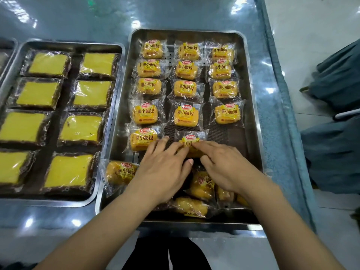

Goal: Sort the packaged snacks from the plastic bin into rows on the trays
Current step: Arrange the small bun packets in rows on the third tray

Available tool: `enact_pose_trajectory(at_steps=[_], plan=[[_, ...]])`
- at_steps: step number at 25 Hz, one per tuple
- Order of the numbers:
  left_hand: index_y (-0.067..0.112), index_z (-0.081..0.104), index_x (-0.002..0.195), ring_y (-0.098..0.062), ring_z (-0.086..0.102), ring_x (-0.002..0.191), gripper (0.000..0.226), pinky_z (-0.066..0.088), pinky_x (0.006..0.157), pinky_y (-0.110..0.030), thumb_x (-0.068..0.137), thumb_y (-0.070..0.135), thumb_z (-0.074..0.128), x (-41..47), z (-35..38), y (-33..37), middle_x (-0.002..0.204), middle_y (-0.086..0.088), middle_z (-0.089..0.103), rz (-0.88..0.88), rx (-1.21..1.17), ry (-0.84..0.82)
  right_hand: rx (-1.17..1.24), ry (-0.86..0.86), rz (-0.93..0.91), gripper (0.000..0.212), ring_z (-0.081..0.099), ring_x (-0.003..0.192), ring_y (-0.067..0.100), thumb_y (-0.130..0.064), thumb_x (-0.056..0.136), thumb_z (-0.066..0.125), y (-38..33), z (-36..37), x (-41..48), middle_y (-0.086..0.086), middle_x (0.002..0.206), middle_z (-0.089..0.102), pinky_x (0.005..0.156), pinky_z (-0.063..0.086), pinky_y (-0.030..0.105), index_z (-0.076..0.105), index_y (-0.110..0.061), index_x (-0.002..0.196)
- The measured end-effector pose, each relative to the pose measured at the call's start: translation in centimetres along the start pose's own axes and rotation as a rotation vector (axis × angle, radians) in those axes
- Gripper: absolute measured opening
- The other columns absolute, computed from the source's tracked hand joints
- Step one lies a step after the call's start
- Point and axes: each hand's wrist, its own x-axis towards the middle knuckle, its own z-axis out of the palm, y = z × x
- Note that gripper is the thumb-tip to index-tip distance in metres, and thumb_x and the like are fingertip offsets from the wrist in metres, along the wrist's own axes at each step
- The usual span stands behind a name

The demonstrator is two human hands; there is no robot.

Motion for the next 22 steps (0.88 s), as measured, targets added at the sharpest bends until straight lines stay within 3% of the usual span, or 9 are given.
enact_pose_trajectory(at_steps=[5,9,13,15,18,22], plan=[[0.031,0.023,0.157,-0.027,0.014,0.151,0.062,0.008,0.121,-0.043,0.102,0.052,0.005,-0.1,0.2,-2.1,0.163,0.01,0.025,-0.072,0.011,-0.019,0.01,0.002,-0.017,0.055,0.02,0.151,0.011,-0.032,0.104,0.032,-1.3,1.1,1.7,-0.006,0.165,0.023,0.124,0.013,0.043,0.024,-0.033,0.158],[0.031,0.019,0.158,-0.028,0.011,0.151,0.056,0.007,0.12,-0.043,0.105,0.048,0.014,-0.1,0.3,-2.6,0.165,0.01,0.02,-0.072,-0.013,-0.023,0.085,0.034,-0.044,0.052,0.03,0.146,0.012,-0.024,0.105,0.035,-1.1,0.1,1.2,-0.007,0.161,0.032,0.123,0.019,0.043,0.029,-0.033,0.156],[0.031,0.026,0.155,-0.026,0.015,0.149,0.059,0.012,0.12,-0.044,0.101,0.046,0.009,-1.5,0.0,-1.8,0.164,0.01,0.024,-0.026,-0.014,0.021,0.132,0.163,-0.012,0.049,0.041,0.138,0.014,-0.017,0.103,0.041,0.5,-1.8,-2.0,-0.007,0.153,0.046,0.115,0.03,0.032,0.044,-0.032,0.15],[0.03,0.028,0.155,-0.022,0.014,0.15,0.056,0.009,0.122,-0.041,0.102,0.044,0.018,-2.5,-0.4,-0.4,0.162,0.011,0.027,0.016,-0.08,0.028,0.103,0.187,0.014,0.044,0.046,0.131,0.014,-0.017,0.101,0.044,1.3,-1.8,-3.3,-0.005,0.143,0.055,0.109,0.031,0.03,0.054,-0.029,0.142],[0.032,0.03,0.154,-0.017,0.013,0.15,0.051,0.005,0.122,-0.038,0.104,0.042,0.025,-5.0,-0.5,2.6,0.157,0.013,0.035,0.099,-0.156,0.015,0.034,0.141,0.001,0.036,0.057,0.12,0.017,-0.017,0.097,0.05,2.2,-0.9,-4.1,-0.003,0.127,0.067,0.116,0.025,0.034,0.067,-0.026,0.128],[0.032,0.039,0.149,-0.021,0.028,0.145,0.055,0.008,0.122,-0.04,0.101,0.048,0.018,-7.8,1.3,4.8,0.148,0.01,0.047,0.126,-0.113,-0.064,-0.02,0.081,-0.035,0.031,0.061,0.113,0.014,-0.019,0.097,0.052,2.6,-0.4,-3.9,-0.007,0.116,0.071,0.121,0.018,0.035,0.071,-0.03,0.119]])
